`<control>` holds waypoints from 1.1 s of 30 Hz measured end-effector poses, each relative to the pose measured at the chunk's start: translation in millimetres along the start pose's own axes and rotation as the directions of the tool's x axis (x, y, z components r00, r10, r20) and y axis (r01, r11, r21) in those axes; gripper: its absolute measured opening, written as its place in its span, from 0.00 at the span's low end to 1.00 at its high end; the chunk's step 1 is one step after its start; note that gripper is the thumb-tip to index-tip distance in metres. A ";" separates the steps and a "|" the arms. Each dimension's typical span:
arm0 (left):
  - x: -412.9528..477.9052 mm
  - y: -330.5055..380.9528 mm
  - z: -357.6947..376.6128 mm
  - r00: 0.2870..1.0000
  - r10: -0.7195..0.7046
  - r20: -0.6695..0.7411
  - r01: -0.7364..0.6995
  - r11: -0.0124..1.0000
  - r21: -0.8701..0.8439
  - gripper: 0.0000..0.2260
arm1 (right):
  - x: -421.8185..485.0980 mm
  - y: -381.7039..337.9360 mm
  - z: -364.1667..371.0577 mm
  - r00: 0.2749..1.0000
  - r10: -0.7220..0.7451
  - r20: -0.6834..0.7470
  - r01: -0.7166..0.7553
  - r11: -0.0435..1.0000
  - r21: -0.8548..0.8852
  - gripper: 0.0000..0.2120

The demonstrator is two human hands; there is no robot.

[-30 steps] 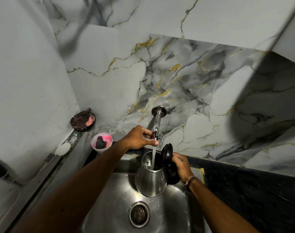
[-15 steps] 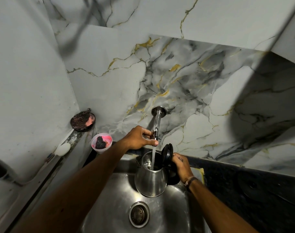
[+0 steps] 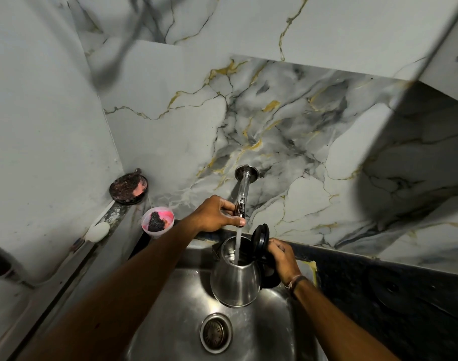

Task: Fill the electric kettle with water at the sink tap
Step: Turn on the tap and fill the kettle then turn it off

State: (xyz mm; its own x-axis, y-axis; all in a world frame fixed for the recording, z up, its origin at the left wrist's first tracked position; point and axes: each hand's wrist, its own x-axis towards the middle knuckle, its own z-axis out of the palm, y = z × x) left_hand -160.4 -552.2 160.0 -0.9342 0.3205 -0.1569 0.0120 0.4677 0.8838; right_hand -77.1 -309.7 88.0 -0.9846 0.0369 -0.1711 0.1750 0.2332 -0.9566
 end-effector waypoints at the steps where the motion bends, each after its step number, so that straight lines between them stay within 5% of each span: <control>1: 0.2 0.1 -0.1 1.000 -0.001 -0.002 0.001 1.000 0.002 0.14 | -0.2 0.1 0.0 1.000 -0.002 0.000 0.002 1.000 0.004 0.19; 33: -2.5 3.0 -0.4 1.000 -0.027 0.007 0.027 1.000 0.010 0.14 | 3.8 2.2 -1.8 1.000 -0.002 0.002 0.002 1.000 -0.010 0.13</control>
State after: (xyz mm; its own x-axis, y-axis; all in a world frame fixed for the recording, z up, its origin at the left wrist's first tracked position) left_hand -158.2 -551.9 163.3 -0.9318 0.3131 -0.1838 -0.0098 0.4843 0.8748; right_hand -80.5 -307.3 85.7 -0.9849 0.0350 -0.1697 0.1731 0.2425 -0.9546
